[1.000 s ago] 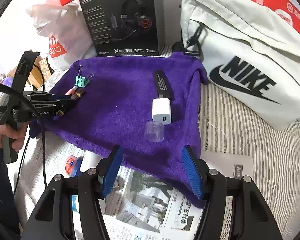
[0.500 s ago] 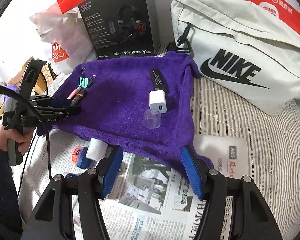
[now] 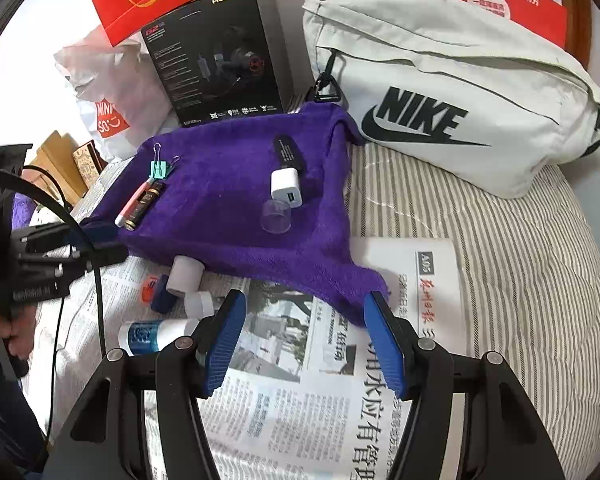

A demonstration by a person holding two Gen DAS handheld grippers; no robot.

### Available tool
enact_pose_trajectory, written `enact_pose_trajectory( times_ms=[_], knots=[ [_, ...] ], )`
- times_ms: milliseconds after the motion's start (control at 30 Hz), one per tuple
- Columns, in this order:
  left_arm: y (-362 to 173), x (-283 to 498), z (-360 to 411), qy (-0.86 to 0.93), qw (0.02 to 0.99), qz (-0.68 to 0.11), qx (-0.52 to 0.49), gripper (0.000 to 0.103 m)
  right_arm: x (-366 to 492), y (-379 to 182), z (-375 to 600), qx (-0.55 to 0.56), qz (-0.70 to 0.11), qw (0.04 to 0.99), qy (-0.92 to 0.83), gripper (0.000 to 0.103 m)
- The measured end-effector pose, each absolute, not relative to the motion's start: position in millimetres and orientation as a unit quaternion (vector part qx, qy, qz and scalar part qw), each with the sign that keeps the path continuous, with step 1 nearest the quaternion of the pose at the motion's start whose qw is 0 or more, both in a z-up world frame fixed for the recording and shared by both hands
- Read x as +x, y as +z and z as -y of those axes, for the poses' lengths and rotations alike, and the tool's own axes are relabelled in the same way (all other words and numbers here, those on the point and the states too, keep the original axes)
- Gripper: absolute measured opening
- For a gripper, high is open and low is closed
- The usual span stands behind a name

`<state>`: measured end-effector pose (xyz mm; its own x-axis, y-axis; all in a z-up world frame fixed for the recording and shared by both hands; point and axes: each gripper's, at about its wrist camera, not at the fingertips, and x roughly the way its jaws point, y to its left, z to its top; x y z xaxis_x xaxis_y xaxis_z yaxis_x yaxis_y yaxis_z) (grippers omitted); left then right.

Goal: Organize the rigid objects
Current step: 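Move the left gripper to the Vaseline jar and grasp it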

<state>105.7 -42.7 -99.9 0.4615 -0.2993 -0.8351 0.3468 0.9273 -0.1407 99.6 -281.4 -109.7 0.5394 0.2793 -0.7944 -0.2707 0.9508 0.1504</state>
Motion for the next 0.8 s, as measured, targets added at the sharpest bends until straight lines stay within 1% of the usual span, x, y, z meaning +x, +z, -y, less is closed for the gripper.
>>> enact_pose_trajectory(
  times_ms=[300,400,633,800],
  knots=[
    [-132.6,105.9,71.1,-0.189,0.831,-0.521,0.052,0.045,87.1,-110.7,299.5,0.013,-0.454,0.879,0.146,0.061],
    [-142.6,108.7,74.6,-0.166,0.828,-0.531,0.075,0.045,88.0,-113.7,303.0,0.019,-0.458,0.877,0.144,0.061],
    [-141.1,108.3,52.6,-0.153,0.829,-0.534,0.066,0.045,90.0,-122.2,298.8,0.015,-0.467,0.872,0.150,0.061],
    [-141.9,111.6,58.0,-0.154,0.830,-0.531,0.070,0.045,91.0,-129.2,290.1,0.008,-0.475,0.866,0.157,0.061]
  ],
)
